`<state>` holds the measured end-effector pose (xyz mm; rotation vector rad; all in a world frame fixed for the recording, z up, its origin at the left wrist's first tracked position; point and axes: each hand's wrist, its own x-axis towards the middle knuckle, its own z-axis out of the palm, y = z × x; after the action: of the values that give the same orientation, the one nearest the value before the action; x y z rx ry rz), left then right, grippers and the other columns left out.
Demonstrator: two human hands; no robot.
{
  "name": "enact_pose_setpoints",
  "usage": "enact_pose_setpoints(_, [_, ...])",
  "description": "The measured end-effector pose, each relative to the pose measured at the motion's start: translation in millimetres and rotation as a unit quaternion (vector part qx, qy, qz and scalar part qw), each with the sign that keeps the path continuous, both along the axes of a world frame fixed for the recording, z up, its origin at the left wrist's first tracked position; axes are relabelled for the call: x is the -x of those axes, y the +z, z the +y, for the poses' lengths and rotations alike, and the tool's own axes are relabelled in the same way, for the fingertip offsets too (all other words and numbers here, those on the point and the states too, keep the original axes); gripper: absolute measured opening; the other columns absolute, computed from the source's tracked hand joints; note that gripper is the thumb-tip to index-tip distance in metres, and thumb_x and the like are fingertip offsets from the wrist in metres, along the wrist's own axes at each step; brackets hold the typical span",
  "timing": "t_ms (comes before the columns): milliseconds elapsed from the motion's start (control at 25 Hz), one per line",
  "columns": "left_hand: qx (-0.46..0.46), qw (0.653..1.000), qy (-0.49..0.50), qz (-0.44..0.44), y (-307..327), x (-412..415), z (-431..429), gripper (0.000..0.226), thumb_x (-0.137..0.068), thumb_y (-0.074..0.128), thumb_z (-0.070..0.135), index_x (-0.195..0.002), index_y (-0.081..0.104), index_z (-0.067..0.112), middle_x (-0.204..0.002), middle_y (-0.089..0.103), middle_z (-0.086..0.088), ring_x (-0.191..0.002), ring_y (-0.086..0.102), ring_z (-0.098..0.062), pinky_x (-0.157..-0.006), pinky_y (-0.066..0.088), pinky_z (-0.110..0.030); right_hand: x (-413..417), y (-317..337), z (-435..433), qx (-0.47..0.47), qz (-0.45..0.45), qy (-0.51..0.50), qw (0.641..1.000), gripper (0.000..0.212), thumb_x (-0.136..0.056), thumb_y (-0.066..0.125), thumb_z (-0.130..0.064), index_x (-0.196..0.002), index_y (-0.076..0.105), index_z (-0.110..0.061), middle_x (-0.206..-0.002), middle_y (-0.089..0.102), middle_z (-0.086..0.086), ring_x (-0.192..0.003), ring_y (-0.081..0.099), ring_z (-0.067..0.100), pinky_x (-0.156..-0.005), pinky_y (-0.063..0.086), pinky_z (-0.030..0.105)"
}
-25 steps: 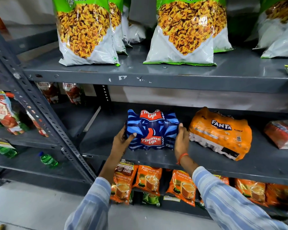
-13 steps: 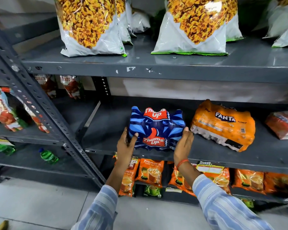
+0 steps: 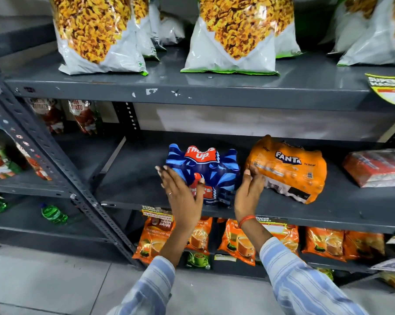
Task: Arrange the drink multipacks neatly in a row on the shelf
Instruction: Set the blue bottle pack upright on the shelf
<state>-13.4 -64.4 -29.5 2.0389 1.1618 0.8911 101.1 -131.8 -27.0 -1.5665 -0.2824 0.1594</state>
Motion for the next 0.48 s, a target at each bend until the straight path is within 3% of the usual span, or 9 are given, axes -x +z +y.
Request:
enact_pose_setpoints(80, [-0.074, 0.996, 0.0, 0.045, 15.9, -20.7, -27.1, 0.094, -0.082, 0.022, 0.069, -0.144, -0.012, 0.006, -0.151, -0.021, -0.011, -0.142, -0.016, -0.024, -0.117, -0.004, -0.038, -19.0, 17.0, -14.3, 0.03, -0.113, 0.004, 0.993, 0.038, -0.095, 0.043, -0.022, -0.129, 0.045, -0.006, -0.135, 0.044, 0.015, -0.121, 0.039, 0.011, -0.096, 0.029, 0.003])
enact_pose_setpoints(120, [-0.101, 0.994, -0.004, 0.049, 19.5, -32.5, -37.6, 0.092, -0.082, 0.017, 0.069, -0.144, -0.01, 0.005, -0.153, -0.015, -0.013, -0.142, -0.013, -0.024, -0.117, -0.002, -0.038, -29.8, 23.3, -22.8, 0.047, -0.166, 0.005, 0.985, 0.039, -0.092, 0.046, -0.02, -0.127, 0.046, -0.003, -0.133, 0.045, 0.018, -0.121, 0.039, 0.015, -0.096, 0.026, 0.001])
enact_pose_setpoints(200, [-0.132, 0.99, -0.033, 0.028, 28.1, -64.0, -69.5, 0.087, -0.086, 0.018, 0.065, -0.145, -0.003, 0.005, -0.156, -0.004, -0.015, -0.143, -0.005, -0.022, -0.119, 0.005, -0.036, -69.9, 29.1, -50.9, 0.104, -0.235, 0.001, 0.966, 0.042, -0.087, 0.051, -0.018, -0.125, 0.048, 0.0, -0.133, 0.044, 0.024, -0.125, 0.039, 0.029, -0.101, 0.024, 0.012])
enact_pose_setpoints(280, [-0.122, 0.985, -0.124, 0.002, 31.9, -97.8, -95.3, 0.081, -0.089, 0.031, 0.056, -0.145, 0.001, 0.007, -0.158, 0.002, -0.013, -0.145, 0.002, -0.018, -0.118, 0.011, -0.029, -110.9, 20.8, -79.3, 0.163, -0.243, -0.026, 0.956, 0.05, -0.082, 0.051, -0.02, -0.126, 0.048, 0.002, -0.136, 0.042, 0.028, -0.128, 0.038, 0.04, -0.107, 0.023, 0.026])
enact_pose_setpoints(320, [-0.105, 0.982, -0.159, -0.001, 33.4, -119.7, -103.3, 0.078, -0.089, 0.037, 0.05, -0.146, 0.002, 0.009, -0.158, 0.006, -0.012, -0.145, 0.007, -0.018, -0.117, 0.015, -0.028, -130.8, 17.7, -96.8, 0.186, -0.22, -0.042, 0.957, 0.063, -0.077, 0.05, -0.032, -0.129, 0.047, 0.002, -0.138, 0.04, 0.03, -0.13, 0.036, 0.043, -0.109, 0.022, 0.033])
enact_pose_setpoints(400, [-0.047, 0.983, -0.175, 0.022, 36.4, -160.8, -94.2, 0.073, -0.09, 0.044, 0.038, -0.145, 0.009, 0.005, -0.157, 0.016, -0.017, -0.145, 0.017, -0.027, -0.117, 0.021, -0.035, -159.6, 14.0, -127.1, 0.222, -0.05, -0.025, 0.973, 0.114, -0.046, 0.05, -0.066, -0.134, 0.041, 0.007, -0.141, 0.037, 0.035, -0.134, 0.032, 0.046, -0.112, 0.022, 0.04])
enact_pose_setpoints(440, [-0.009, 0.984, -0.167, 0.055, 35.4, -179.8, -81.6, 0.067, -0.092, 0.044, 0.034, -0.144, 0.016, 0.002, -0.154, 0.022, -0.023, -0.142, 0.023, -0.032, -0.116, 0.023, -0.039, -169.1, 11.6, -143.1, 0.234, 0.06, 0.009, 0.97, 0.137, -0.024, 0.054, -0.071, -0.134, 0.039, 0.01, -0.141, 0.035, 0.038, -0.134, 0.033, 0.046, -0.112, 0.024, 0.042])
enact_pose_setpoints(480, [0.035, 0.983, -0.149, 0.103, 33.5, -196.2, -65.1, 0.06, -0.093, 0.041, 0.034, -0.141, 0.026, 0.002, -0.149, 0.031, -0.027, -0.137, 0.032, -0.036, -0.112, 0.027, -0.04, -175.2, 9.0, -158.6, 0.251, 0.136, 0.059, 0.957, 0.142, -0.017, 0.062, -0.064, -0.133, 0.039, 0.014, -0.14, 0.035, 0.04, -0.133, 0.036, 0.045, -0.111, 0.028, 0.043])
